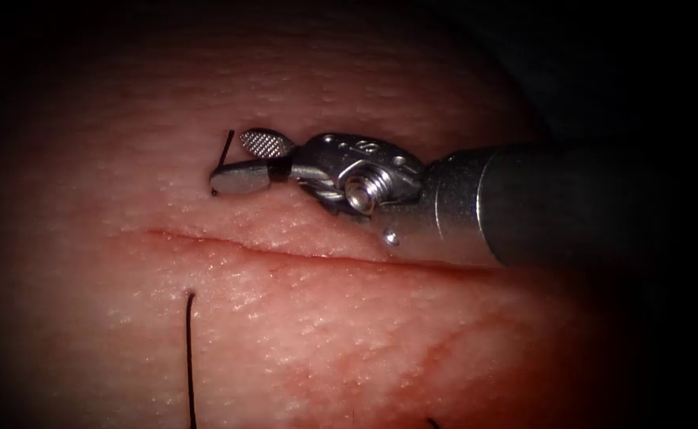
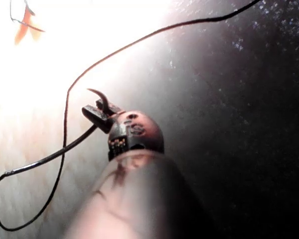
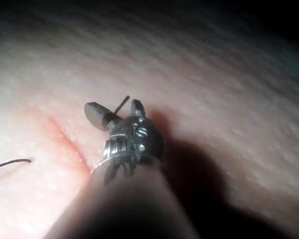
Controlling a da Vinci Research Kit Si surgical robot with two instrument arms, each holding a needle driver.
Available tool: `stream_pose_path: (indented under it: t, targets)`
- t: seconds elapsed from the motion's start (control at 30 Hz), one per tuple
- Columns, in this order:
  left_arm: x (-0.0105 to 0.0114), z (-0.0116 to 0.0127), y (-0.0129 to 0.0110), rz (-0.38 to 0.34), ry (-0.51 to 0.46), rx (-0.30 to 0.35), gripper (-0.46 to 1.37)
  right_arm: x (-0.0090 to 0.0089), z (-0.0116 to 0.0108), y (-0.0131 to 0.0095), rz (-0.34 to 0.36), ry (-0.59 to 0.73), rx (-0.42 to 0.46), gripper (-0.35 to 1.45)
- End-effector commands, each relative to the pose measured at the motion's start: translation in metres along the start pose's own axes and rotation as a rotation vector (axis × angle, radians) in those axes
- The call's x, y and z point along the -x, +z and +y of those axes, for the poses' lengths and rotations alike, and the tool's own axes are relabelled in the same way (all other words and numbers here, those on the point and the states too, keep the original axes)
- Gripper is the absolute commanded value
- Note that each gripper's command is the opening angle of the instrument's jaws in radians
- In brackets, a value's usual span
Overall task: Wound Closure
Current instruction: Adjust the short end with the right
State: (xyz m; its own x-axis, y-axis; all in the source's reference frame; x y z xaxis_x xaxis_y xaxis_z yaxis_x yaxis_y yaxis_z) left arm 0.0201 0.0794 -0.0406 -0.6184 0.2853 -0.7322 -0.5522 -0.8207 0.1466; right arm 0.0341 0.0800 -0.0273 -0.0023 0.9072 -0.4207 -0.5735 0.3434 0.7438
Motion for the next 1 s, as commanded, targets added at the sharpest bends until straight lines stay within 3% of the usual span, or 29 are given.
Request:
stream_pose_path:
  t: [0.03, 0.33, 0.4, 0.43, 0.47, 0.5, 0.83, 1.0]
  targets:
    - [-0.0001, 0.0001, 0.0001, 0.004, 0.000, 0.017, -0.35, 0.0000, 0.0000, 0.0005, 0.001, 0.017, 0.007, 1.11]
    - [-0.0002, 0.0011, 0.0008, 0.010, 0.001, 0.031, -0.35, -0.0001, 0.0002, 0.0017, -0.003, 0.044, 0.059, 1.04]
    - [-0.0002, 0.0012, 0.0009, 0.012, 0.000, 0.033, -0.35, 0.0000, 0.0001, 0.0016, -0.004, 0.044, 0.058, 0.74]
    - [-0.0002, 0.0012, 0.0009, 0.012, 0.000, 0.033, -0.35, 0.0001, 0.0000, 0.0016, -0.004, 0.044, 0.057, 0.45]
    - [-0.0002, 0.0012, 0.0009, 0.012, 0.000, 0.032, -0.35, 0.0001, -0.0001, 0.0015, -0.005, 0.050, 0.057, -0.07]
    - [-0.0002, 0.0012, 0.0009, 0.009, 0.001, 0.034, -0.35, 0.0002, -0.0002, 0.0014, -0.004, 0.050, 0.059, -0.35]
    - [0.0002, 0.0018, 0.0014, 0.005, 0.013, 0.046, -0.35, -0.0020, -0.0012, 0.0013, -0.004, 0.077, 0.028, -0.35]
    - [0.0005, 0.0028, 0.0023, 0.000, 0.019, 0.065, -0.35, -0.0036, -0.0015, 0.0005, 0.033, 0.069, 0.020, -0.35]
